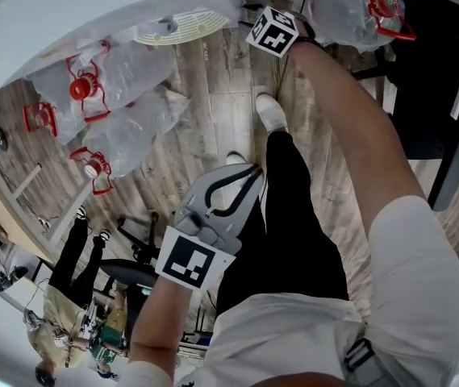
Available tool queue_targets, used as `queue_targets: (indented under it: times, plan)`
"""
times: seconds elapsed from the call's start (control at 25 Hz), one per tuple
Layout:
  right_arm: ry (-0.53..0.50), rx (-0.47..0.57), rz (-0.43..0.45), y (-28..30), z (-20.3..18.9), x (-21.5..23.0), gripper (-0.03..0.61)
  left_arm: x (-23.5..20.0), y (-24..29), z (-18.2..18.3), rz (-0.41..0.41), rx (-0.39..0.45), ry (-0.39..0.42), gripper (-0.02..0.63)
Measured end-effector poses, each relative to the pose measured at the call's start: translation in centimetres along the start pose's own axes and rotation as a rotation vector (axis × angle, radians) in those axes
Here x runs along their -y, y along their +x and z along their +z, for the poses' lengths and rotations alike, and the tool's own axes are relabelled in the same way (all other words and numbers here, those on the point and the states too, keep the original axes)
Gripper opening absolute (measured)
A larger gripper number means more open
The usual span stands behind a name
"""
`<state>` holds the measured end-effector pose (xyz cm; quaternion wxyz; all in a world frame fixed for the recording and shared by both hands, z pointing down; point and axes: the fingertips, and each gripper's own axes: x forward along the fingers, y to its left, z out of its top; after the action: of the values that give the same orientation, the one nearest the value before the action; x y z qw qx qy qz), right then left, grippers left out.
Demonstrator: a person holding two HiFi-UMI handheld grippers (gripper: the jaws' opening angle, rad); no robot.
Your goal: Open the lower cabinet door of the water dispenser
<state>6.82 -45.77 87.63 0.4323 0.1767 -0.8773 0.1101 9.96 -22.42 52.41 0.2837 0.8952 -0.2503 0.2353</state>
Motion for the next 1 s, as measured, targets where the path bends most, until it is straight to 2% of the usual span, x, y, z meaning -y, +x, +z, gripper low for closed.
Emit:
queue_targets:
  times: [0.44, 1.0]
  plan:
    - [0.06, -0.008, -0.056, -0.4, -0.2, -0.8, 0.153, 0.1, -1.6, -1.1, 0.011, 0.027, -0.02, 0.057]
    - [0.17, -0.035, -0.068, -0.8, -1.4, -7.7, 0.155, 0.6, -6.3, -3.6, 0.062, 0.08, -0.03, 0.057]
